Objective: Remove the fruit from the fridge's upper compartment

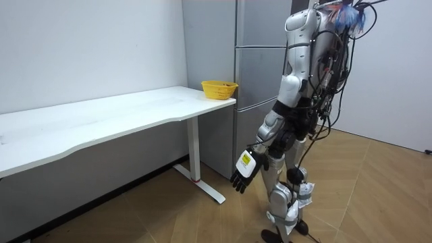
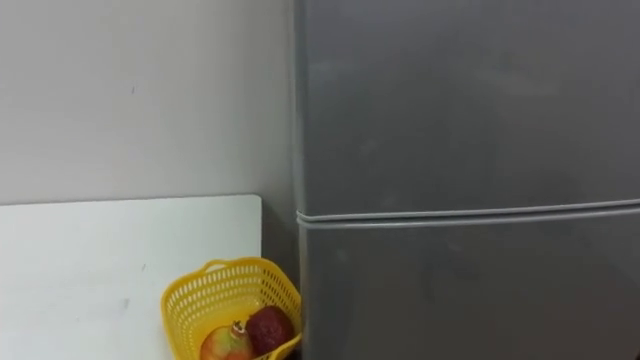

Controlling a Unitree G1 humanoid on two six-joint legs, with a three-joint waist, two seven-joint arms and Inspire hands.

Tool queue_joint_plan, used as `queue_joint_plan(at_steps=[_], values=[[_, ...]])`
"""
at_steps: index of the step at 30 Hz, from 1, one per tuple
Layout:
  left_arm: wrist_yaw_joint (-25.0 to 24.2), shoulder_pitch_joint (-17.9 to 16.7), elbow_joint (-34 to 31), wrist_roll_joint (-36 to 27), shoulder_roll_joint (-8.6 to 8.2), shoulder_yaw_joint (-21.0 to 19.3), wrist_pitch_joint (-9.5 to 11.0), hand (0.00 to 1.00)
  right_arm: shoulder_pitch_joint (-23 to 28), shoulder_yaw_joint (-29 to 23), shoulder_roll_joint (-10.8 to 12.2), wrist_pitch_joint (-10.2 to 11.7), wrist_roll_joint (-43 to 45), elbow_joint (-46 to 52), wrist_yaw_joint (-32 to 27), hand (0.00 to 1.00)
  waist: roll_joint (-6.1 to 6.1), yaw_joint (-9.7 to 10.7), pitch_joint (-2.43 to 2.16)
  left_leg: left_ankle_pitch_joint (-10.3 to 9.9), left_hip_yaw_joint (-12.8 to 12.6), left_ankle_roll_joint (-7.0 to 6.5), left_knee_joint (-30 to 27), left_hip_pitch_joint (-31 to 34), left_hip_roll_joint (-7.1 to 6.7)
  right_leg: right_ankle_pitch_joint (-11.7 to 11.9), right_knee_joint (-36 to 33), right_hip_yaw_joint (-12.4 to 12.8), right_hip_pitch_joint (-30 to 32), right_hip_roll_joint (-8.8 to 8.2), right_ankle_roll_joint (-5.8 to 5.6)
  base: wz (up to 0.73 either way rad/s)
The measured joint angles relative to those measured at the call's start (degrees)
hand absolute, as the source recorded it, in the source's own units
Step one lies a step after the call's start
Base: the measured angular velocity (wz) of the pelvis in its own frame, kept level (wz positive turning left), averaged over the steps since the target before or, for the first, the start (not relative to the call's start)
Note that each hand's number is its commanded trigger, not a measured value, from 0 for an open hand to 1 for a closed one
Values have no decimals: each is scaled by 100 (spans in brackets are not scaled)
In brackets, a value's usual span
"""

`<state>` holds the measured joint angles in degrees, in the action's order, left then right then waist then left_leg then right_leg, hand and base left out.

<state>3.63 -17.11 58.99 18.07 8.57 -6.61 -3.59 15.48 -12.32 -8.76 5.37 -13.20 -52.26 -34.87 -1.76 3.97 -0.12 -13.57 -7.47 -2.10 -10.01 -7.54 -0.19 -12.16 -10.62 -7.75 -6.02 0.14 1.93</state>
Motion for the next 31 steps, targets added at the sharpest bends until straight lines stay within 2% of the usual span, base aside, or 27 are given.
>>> queue_joint_plan(at_steps=[3,5,9,14,17,23,28,31], values=[[-15,-41,78,8,6,-31,-20,0,-81,12,-22,-83,56,-695,502,0,0,-9,-4,0,-18,-1,38,-5,-1,-5,-1,1,19,-7,-6,-4],[-92,-81,74,9,7,-32,-30,0,-46,133,-33,-214,61,-956,925,0,-1,-18,-3,0,13,-2,36,17,-10,-7,10,-24,21,-13,-8,4],[-280,-115,82,23,-43,-44,-238,0,-60,453,-30,-539,450,-1651,1810,0,24,-133,-12,-1,35,-4,38,-14,-21,-7,19,-29,-13,-21,-9,2],[-310,-120,72,24,-84,-1,-459,0,-191,674,-5,-872,1273,-1945,2489,0,64,-145,-3,0,35,-5,37,-117,-20,-13,13,-23,-97,-23,-10,0],[-314,-90,80,19,-117,90,-514,0,-259,872,25,-1020,1801,-1954,2668,0,81,-147,4,0,39,-5,37,-193,-19,-21,-3,-16,-179,-21,-11,0],[-326,38,188,27,-150,128,-533,0,-449,884,33,-1246,2556,-1933,2937,0,138,-158,9,-4,87,-8,37,-205,-19,-21,-15,-9,-212,-8,-10,1],[-434,84,196,82,-151,128,-623,0,-602,891,33,-1291,2971,-1931,3204,0,160,-208,12,-3,127,-8,39,-196,-23,-22,-12,-24,-212,-7,-8,2],[-433,110,214,82,-157,133,-689,0,-617,1084,29,-1308,3080,-1945,3313,0,153,-286,11,-3,130,-7,36,-196,-24,-27,-12,-29,-206,-8,-5,0]])
